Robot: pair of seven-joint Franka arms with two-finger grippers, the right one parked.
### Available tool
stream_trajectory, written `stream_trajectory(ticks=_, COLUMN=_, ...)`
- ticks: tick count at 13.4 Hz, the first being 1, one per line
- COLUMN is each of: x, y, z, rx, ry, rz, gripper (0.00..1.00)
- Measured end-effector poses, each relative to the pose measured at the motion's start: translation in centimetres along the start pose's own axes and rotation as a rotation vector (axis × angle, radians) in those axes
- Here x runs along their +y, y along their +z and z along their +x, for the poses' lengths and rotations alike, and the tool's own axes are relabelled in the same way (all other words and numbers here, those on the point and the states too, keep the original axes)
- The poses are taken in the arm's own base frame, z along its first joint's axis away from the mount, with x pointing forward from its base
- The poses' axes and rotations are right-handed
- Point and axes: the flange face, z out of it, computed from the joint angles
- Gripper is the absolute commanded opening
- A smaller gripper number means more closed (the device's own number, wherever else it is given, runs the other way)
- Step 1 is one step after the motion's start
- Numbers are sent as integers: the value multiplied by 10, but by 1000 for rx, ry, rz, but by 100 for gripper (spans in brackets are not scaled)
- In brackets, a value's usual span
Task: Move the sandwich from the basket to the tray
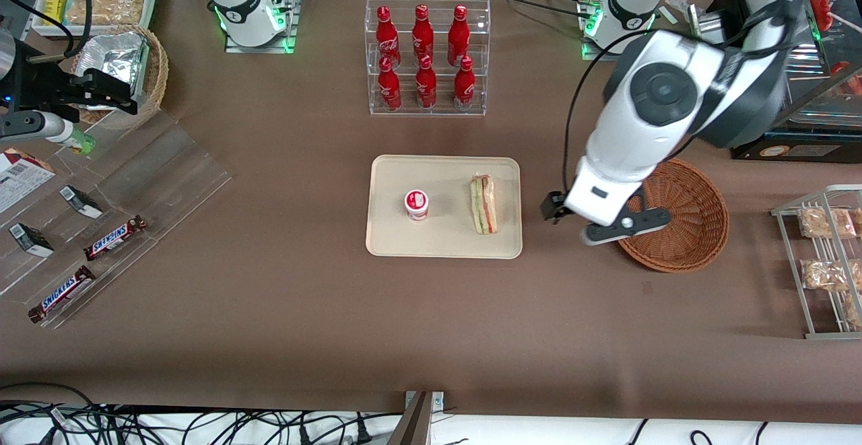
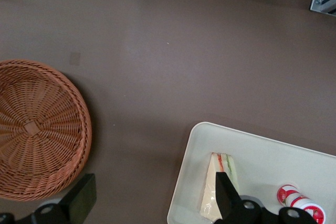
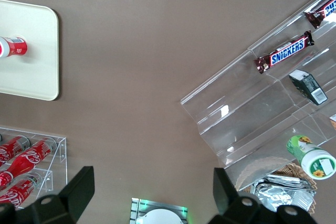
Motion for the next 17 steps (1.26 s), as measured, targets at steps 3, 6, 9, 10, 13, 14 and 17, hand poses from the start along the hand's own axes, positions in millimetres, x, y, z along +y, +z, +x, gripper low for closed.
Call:
stream_trajectory(ticks=3, x=-25, y=-28, z=8, rx=10, ry=-51, rz=-23, gripper=100)
stream_trajectory(ticks=6, x=-42, y=-32, z=18, rx=12, ry=-82, rz=-24, gripper=100)
stream_trajectory(ticks=9, x=-61, y=-38, z=27, rx=7, ry=-124, rz=-38, gripper=100)
stream_trajectory(ticks=10, x=-72, y=-44, z=31, rx=11, ry=-139, rz=-40, gripper=100)
stream_trajectory(ticks=13, x=-114, y=-66, z=39, rx=-9, ry=-97, rz=-52, gripper=100)
stream_trajectory(ticks=14, x=-134, y=-74, z=42, rx=-23, ry=-62, rz=-53, gripper=100)
stream_trajectory(ticks=17, x=-191, y=-91, z=48, rx=-52, ry=104, rz=-41, gripper=100)
